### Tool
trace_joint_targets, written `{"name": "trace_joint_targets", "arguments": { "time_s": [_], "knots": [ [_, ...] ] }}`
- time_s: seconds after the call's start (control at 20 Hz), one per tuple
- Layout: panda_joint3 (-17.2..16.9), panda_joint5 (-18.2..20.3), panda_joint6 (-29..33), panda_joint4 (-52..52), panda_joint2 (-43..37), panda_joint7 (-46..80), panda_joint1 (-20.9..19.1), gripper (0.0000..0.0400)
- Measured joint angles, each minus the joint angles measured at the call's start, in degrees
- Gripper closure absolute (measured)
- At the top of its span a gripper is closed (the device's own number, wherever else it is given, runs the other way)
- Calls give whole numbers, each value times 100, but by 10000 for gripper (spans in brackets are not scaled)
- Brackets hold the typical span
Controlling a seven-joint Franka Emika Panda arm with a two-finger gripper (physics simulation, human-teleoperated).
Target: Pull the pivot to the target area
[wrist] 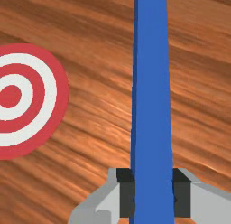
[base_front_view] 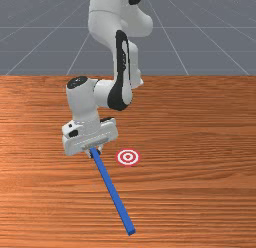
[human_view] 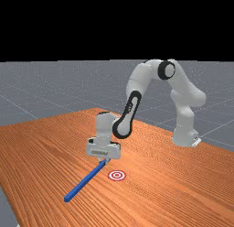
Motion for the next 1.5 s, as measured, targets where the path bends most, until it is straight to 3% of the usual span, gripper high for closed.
{"name": "trace_joint_targets", "arguments": {
  "time_s": [0.15,0.2,0.25,0.3,0.35,0.45,0.9,1.1,1.25,1.3,1.35,1.4,1.45,1.5],
  "knots": [
    [3,71,130,-165,-77,199,134,304],
    [-165,6,-78,-182,-112,507,279,305],
    [-259,6,426,-523,-228,517,408,305],
    [-227,43,516,-695,-311,457,378,305],
    [133,148,421,-802,-391,-109,0,302],
    [183,224,548,-1043,-504,-163,-61,305],
    [265,187,696,-1226,-583,98,367,305],
    [595,289,1002,-1922,-920,-487,36,304],
    [831,612,1371,-2491,-1152,-520,-185,305],
    [1458,895,1926,-2681,-1103,-806,-755,305],
    [1738,900,2157,-2723,-1035,-948,-1043,306],
    [843,876,1561,-2652,-1242,-199,-169,305],
    [876,833,1514,-2629,-1247,-340,-252,305],
    [1495,938,1867,-2679,-1155,-1001,-942,305]
  ]
}}
